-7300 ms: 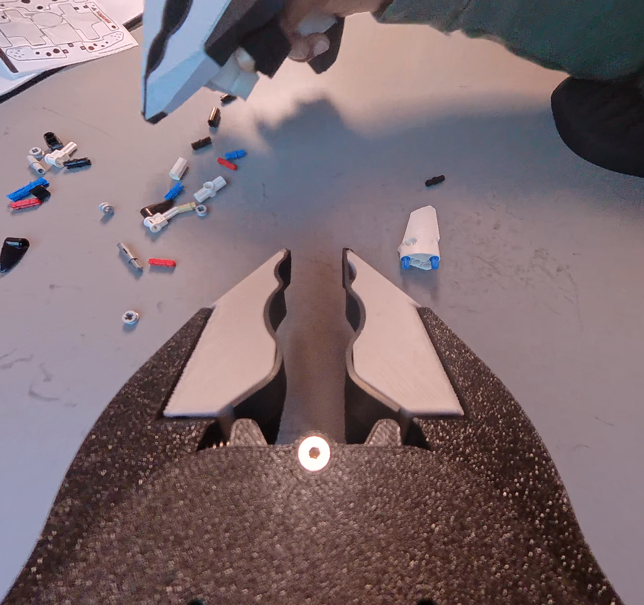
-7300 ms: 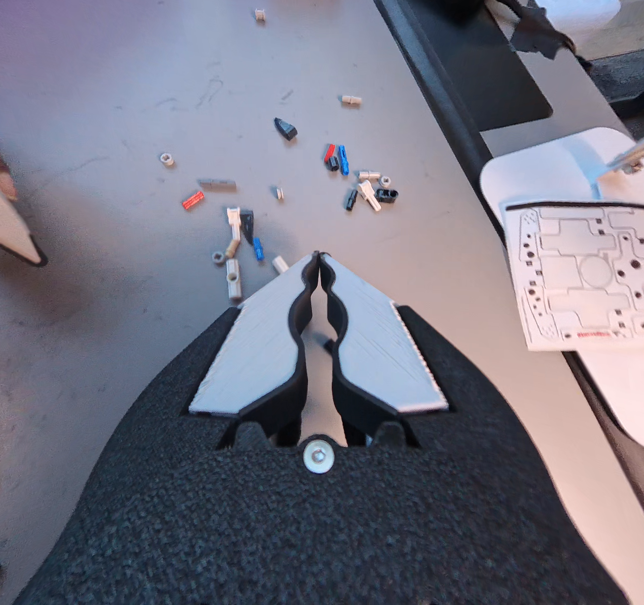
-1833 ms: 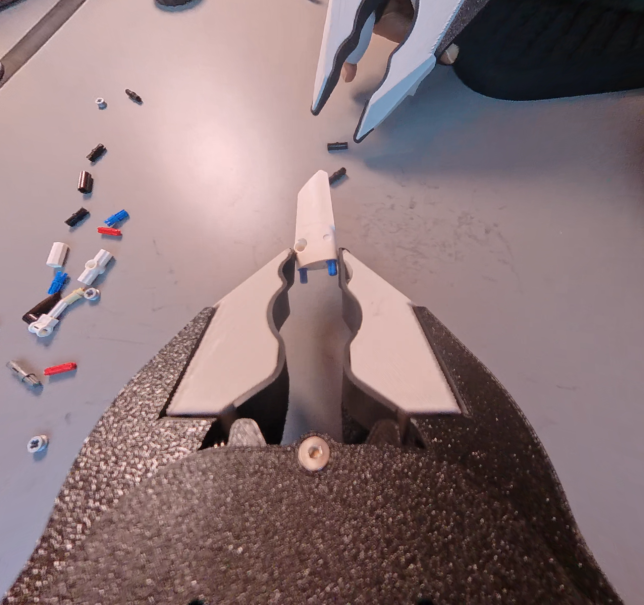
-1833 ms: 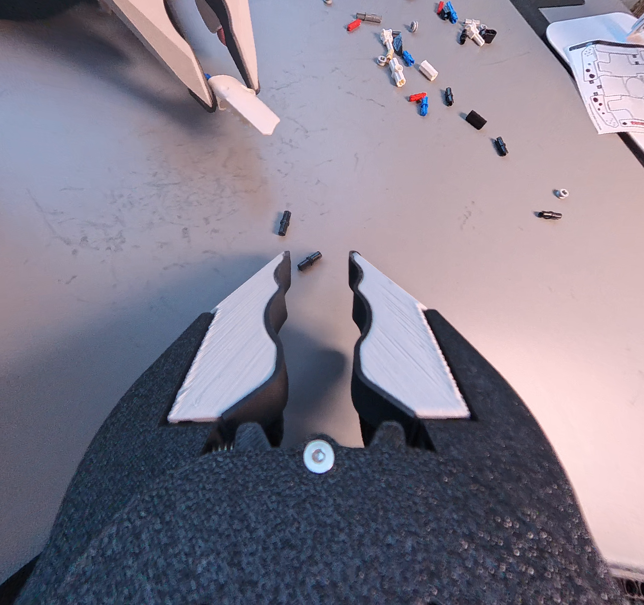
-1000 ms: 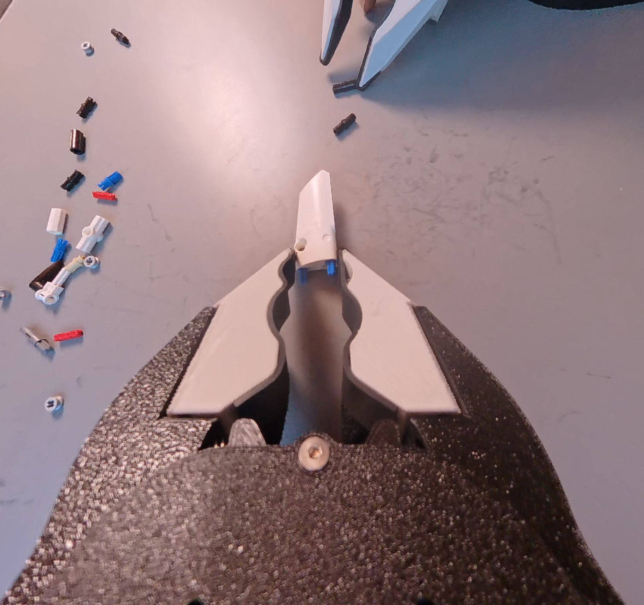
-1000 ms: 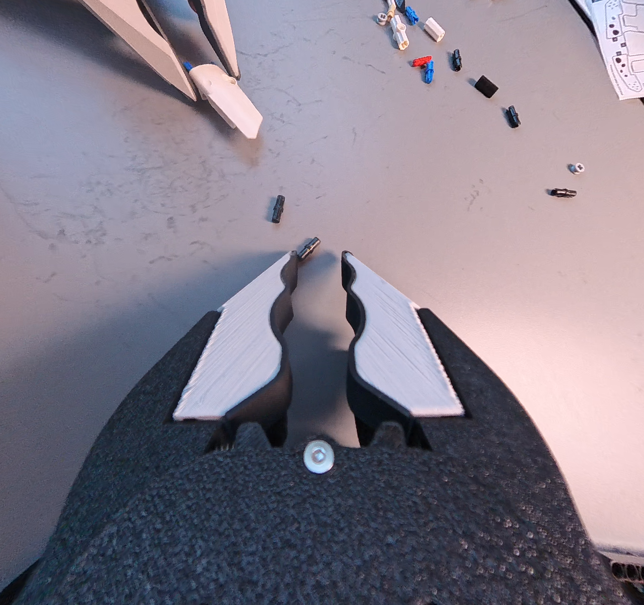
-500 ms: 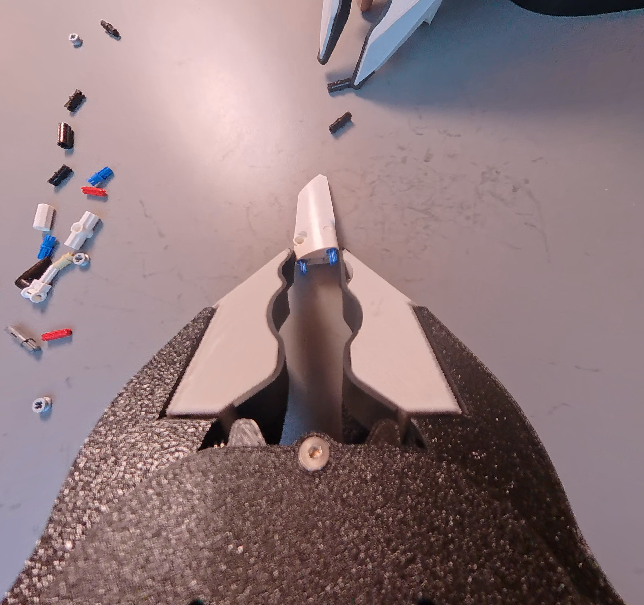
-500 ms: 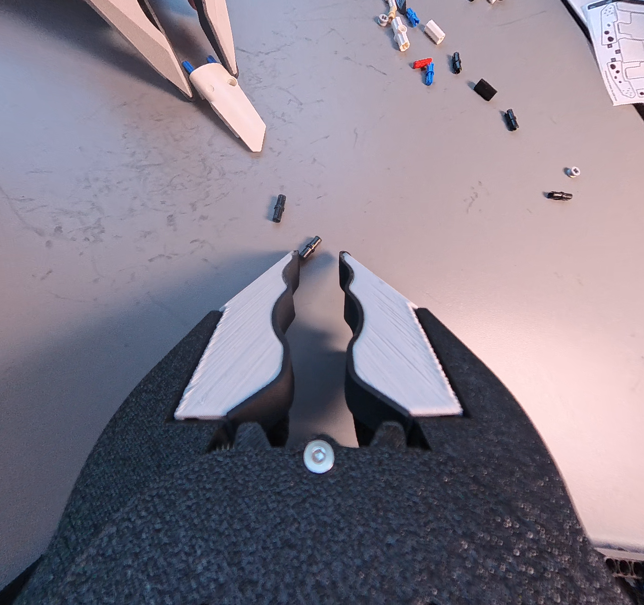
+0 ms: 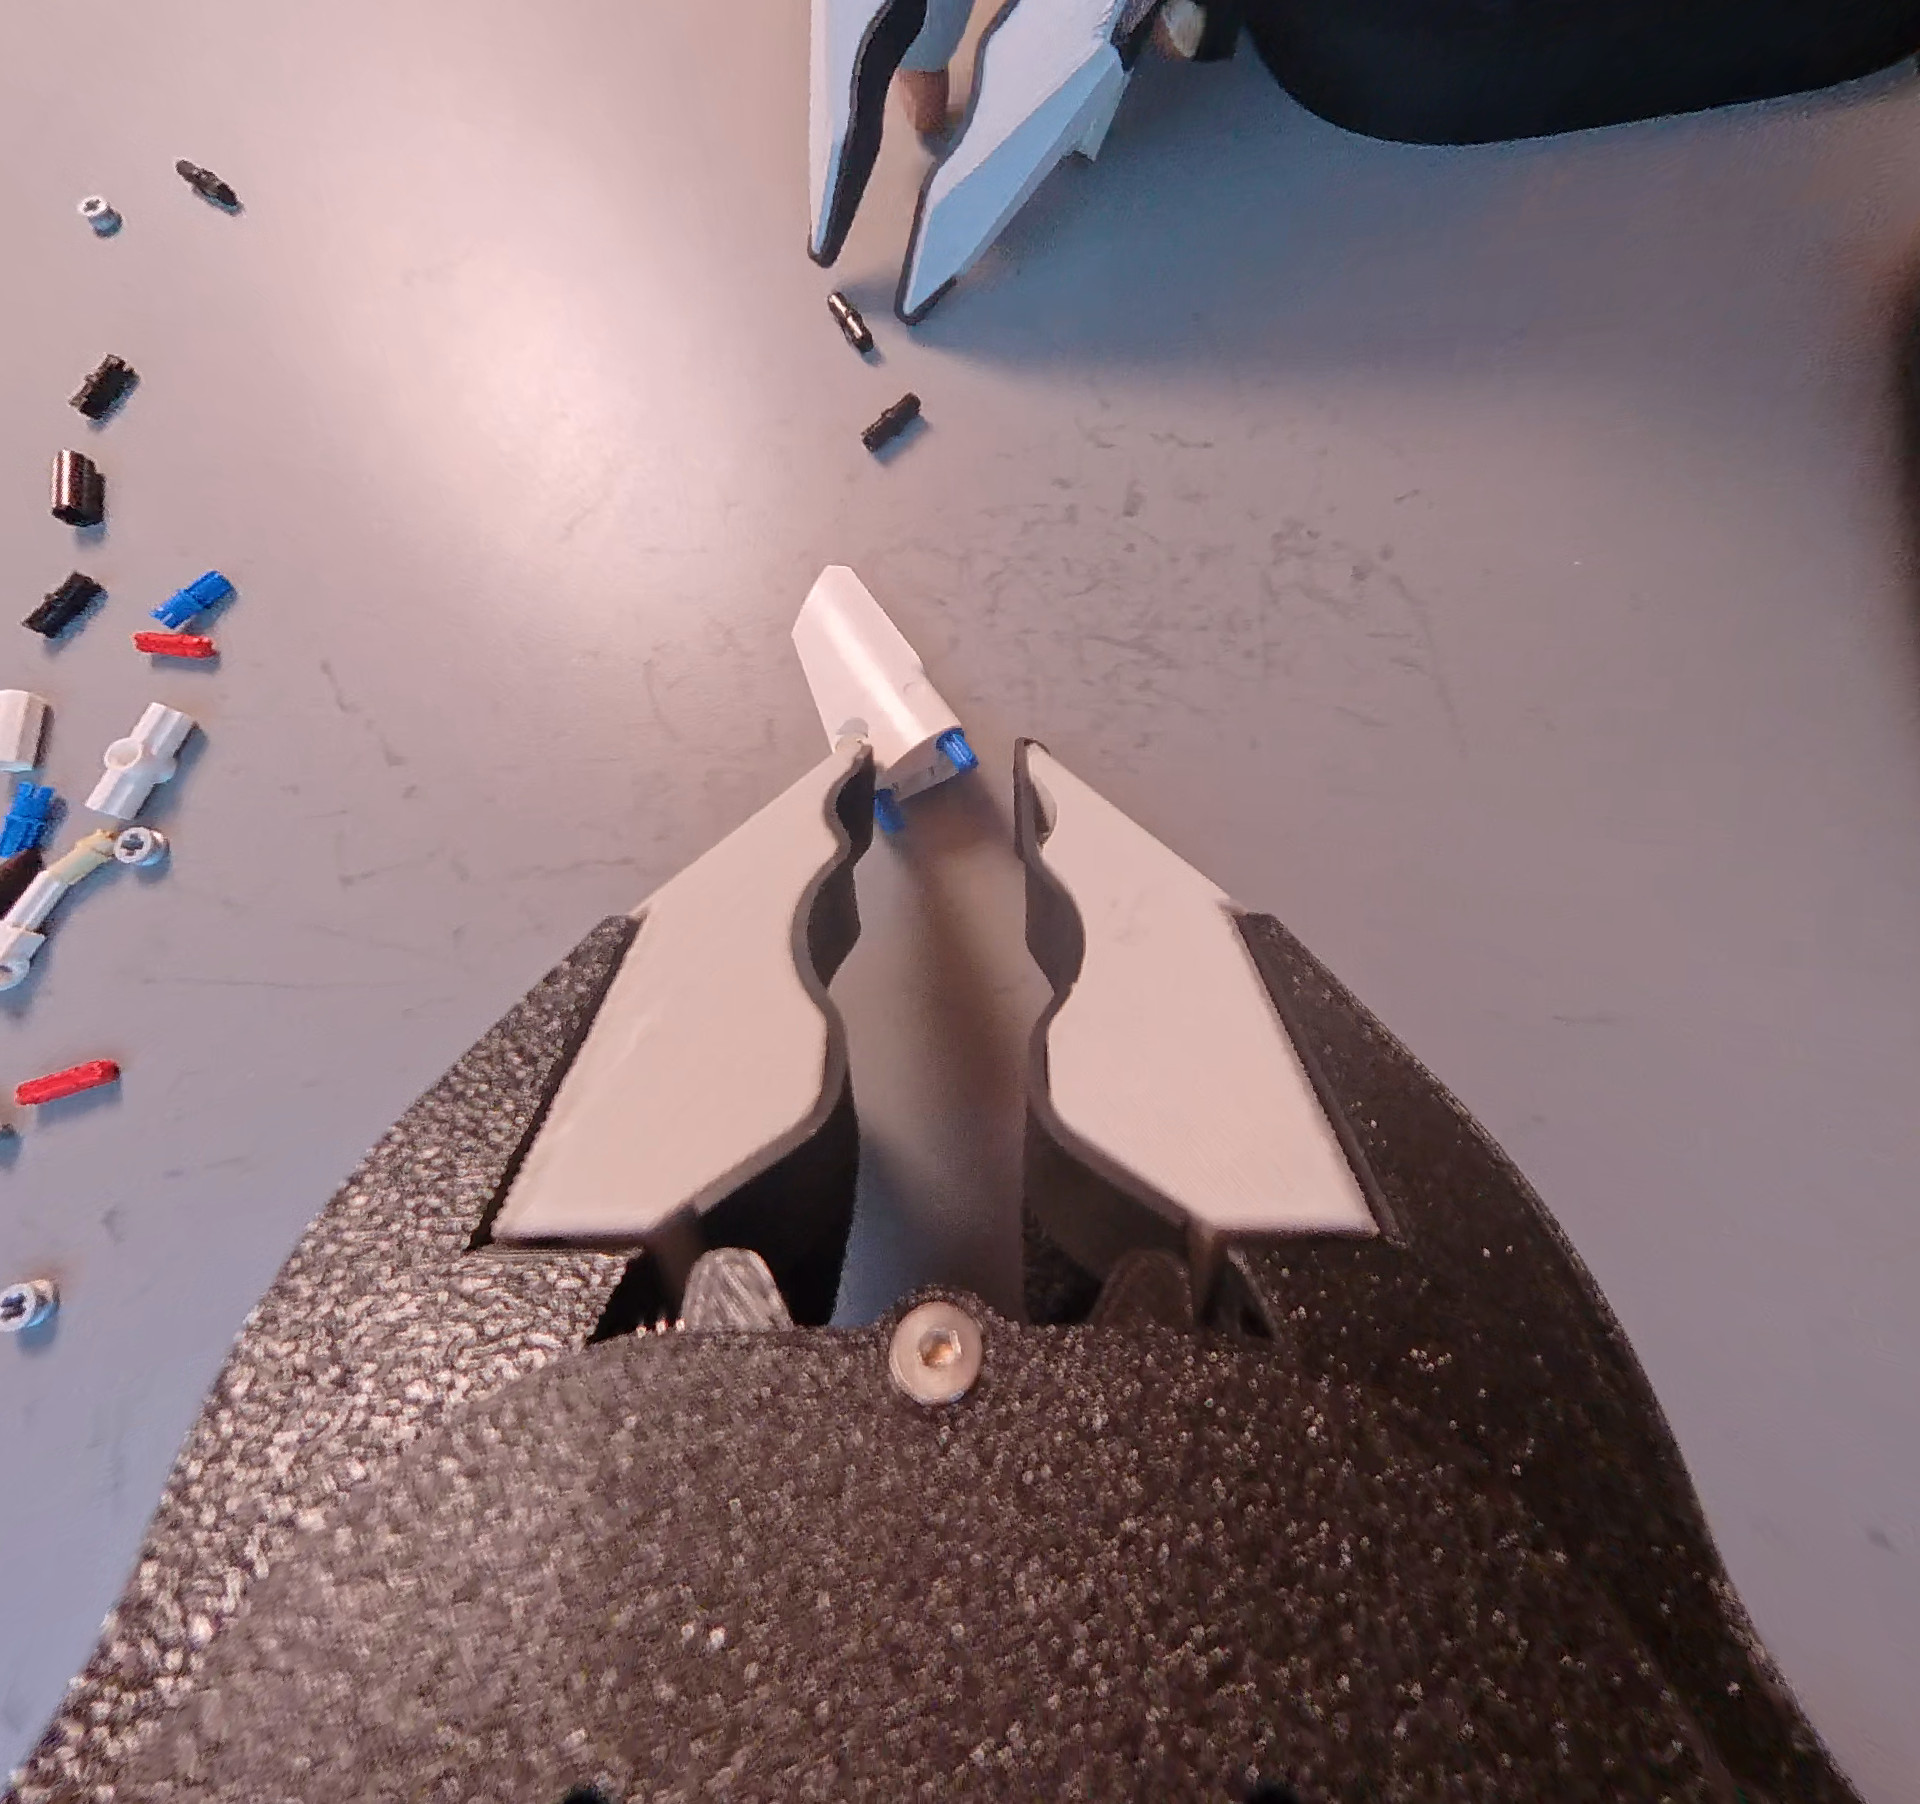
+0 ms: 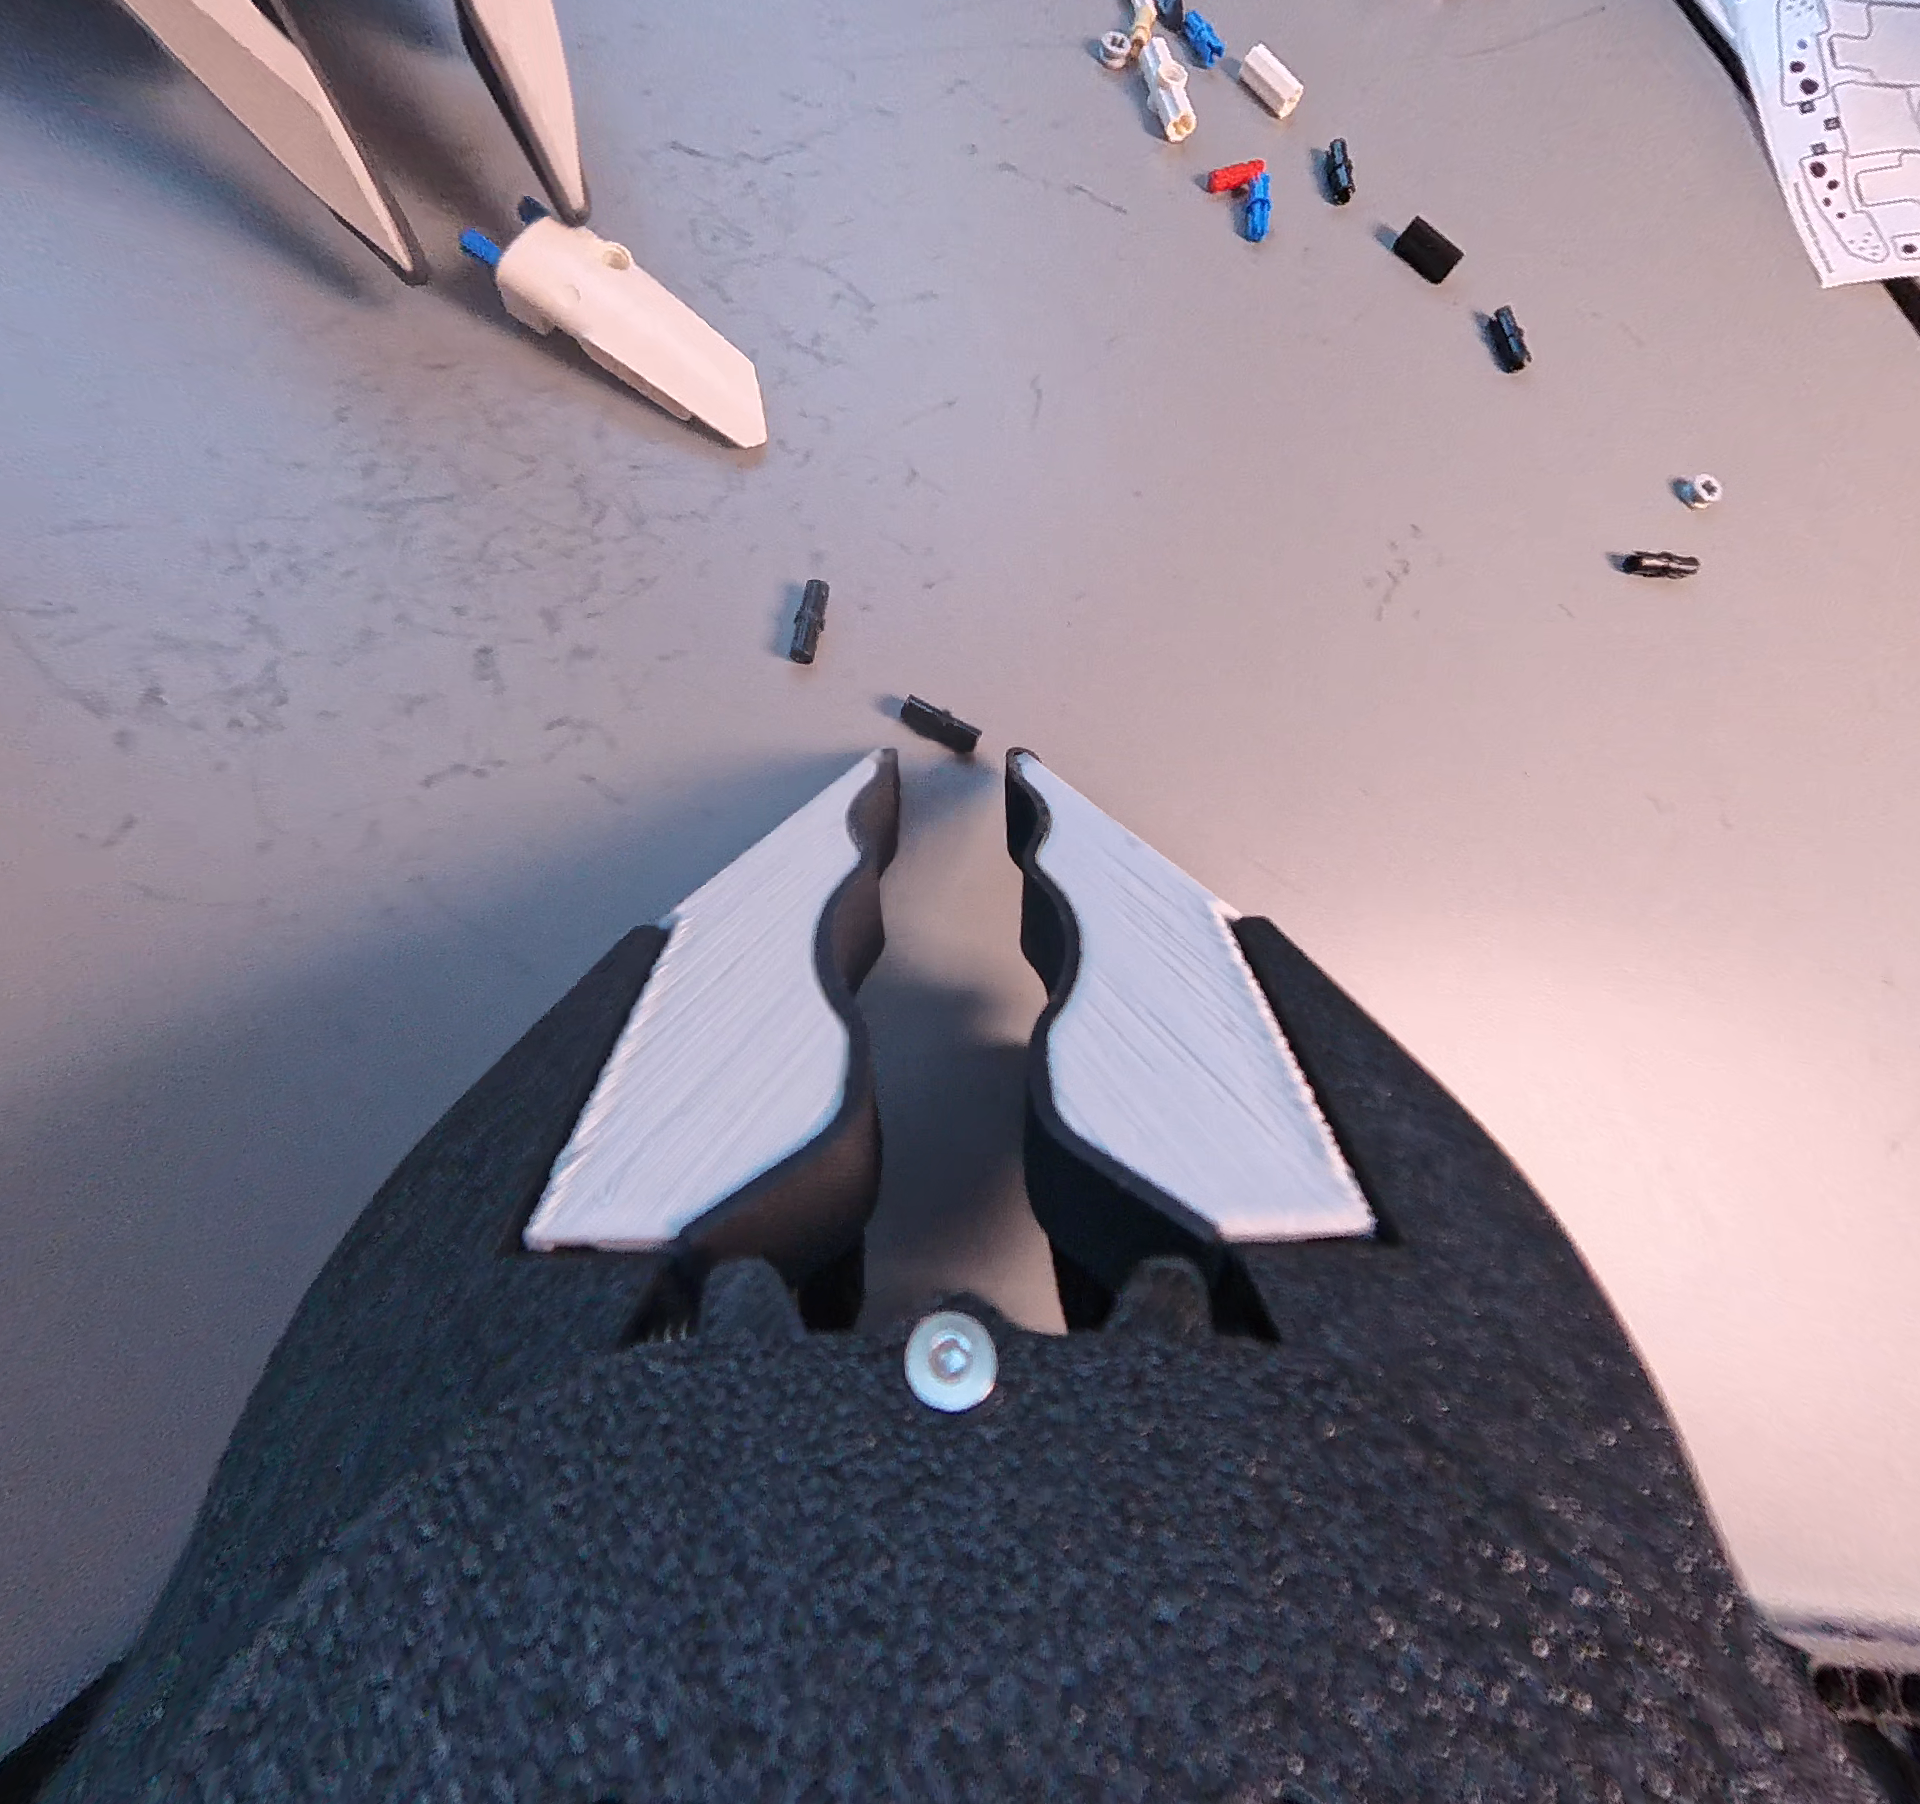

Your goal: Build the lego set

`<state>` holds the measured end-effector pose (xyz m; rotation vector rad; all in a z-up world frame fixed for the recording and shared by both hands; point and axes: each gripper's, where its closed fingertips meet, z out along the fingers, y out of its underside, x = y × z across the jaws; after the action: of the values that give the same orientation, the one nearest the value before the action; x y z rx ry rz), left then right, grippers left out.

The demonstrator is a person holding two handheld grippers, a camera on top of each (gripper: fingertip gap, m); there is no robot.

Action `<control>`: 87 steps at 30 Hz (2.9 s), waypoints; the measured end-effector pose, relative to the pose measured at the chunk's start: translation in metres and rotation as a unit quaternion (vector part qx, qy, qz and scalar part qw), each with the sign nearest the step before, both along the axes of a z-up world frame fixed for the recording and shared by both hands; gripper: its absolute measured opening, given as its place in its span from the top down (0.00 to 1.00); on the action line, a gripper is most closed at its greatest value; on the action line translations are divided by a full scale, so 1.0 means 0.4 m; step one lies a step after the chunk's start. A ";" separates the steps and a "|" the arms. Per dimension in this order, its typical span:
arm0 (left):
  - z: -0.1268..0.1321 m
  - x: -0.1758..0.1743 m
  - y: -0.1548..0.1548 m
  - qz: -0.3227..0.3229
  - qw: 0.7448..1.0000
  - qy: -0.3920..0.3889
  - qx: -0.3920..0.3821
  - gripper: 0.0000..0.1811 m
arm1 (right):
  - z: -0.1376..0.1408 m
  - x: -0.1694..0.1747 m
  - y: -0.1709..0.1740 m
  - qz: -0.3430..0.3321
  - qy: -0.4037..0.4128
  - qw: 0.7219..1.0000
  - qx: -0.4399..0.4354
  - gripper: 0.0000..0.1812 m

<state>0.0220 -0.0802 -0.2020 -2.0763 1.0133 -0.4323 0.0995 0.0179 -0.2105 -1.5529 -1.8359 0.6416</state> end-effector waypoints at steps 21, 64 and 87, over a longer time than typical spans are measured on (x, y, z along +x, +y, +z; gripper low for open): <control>-0.009 0.009 0.017 -0.010 0.999 0.028 0.028 0.81 | 0.001 -0.012 -0.044 0.126 -0.041 0.990 -0.056 0.98; 0.248 0.138 -0.035 -0.071 0.886 -0.432 -0.151 0.98 | 0.266 -0.081 -0.273 0.211 0.257 0.941 0.056 0.97; 0.062 0.047 0.061 0.027 0.994 -0.098 -0.036 0.76 | 0.123 -0.077 -0.102 0.093 0.135 0.986 0.032 0.98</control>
<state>0.0409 -0.0559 -0.1774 -2.0730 0.8355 -0.6396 0.0686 -0.0228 -0.1611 -1.1965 -1.7869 0.8279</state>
